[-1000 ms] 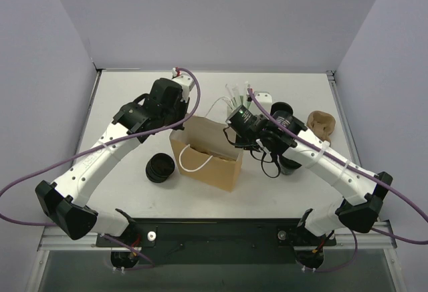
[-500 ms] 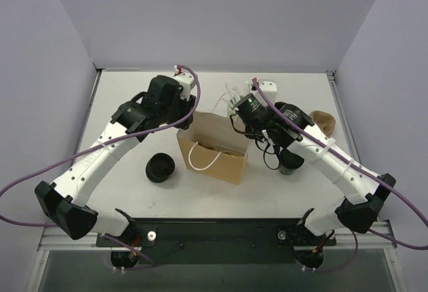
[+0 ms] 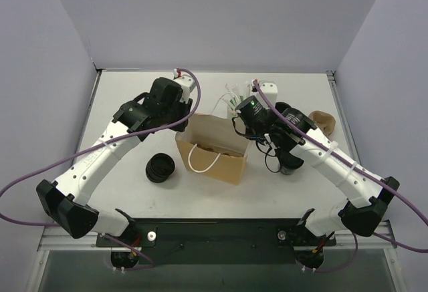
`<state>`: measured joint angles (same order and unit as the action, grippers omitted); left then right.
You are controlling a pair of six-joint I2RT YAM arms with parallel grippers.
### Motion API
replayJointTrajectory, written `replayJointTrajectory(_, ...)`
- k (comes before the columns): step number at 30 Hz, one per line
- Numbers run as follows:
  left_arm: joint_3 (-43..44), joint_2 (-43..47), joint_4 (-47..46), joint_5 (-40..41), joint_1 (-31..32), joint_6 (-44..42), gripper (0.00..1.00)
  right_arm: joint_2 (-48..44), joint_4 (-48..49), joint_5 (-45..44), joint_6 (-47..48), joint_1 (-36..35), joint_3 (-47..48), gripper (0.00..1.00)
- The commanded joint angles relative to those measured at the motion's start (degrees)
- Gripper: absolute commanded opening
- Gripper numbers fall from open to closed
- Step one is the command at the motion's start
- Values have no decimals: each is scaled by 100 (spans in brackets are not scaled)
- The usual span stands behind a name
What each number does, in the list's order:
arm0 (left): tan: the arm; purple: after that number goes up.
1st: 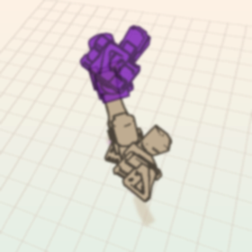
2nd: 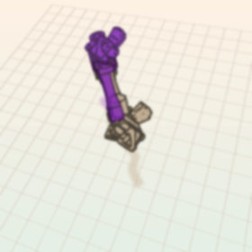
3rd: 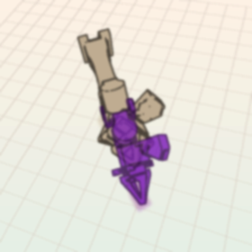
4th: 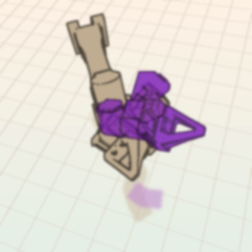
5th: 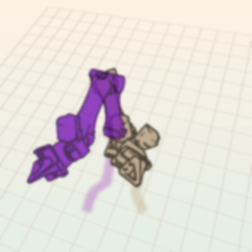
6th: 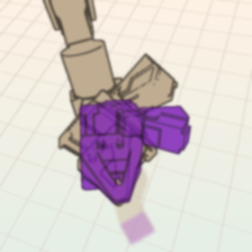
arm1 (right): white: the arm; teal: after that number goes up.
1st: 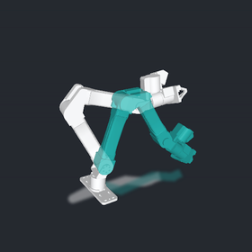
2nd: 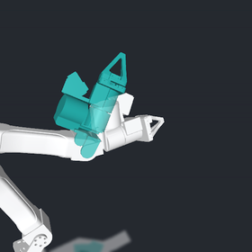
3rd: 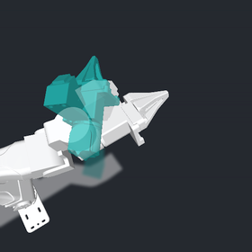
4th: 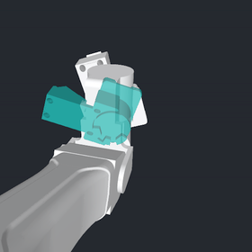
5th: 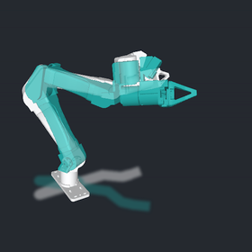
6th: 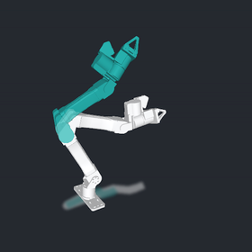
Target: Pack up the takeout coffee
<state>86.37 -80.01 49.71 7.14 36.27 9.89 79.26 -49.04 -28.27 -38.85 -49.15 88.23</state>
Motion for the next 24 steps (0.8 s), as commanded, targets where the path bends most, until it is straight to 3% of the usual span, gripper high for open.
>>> replayJointTrajectory(1, 223, 90, 47, 51, -24, 22, 36, -157, 26, -152, 27, 19, -69, 2)
replayJointTrajectory(5, 223, 213, 74, -273, -41, 162, 29, -210, 26, -152, -17, 54, -148, 2)
replayJointTrajectory(8, 135, 266, 47, -502, -68, 267, 3, -280, 26, -170, -61, 54, -235, 1)
replayJointTrajectory(9, 109, 284, 12, -572, -85, 285, 0, -323, 26, -179, -70, 63, -253, 1)
replayJointTrajectory(15, 196, 266, -355, -933, -112, 180, 0, -455, 210, -258, 140, 168, -341, 0)
replayJointTrajectory(20, 258, 178, -1067, -758, -112, -13, 0, -500, 1009, -135, 956, 291, -464, 0)
replayJointTrajectory(24, -504, 625, -2112, -635, -33, -14, 0, -657, 1457, -47, 1484, 274, -691, 2)
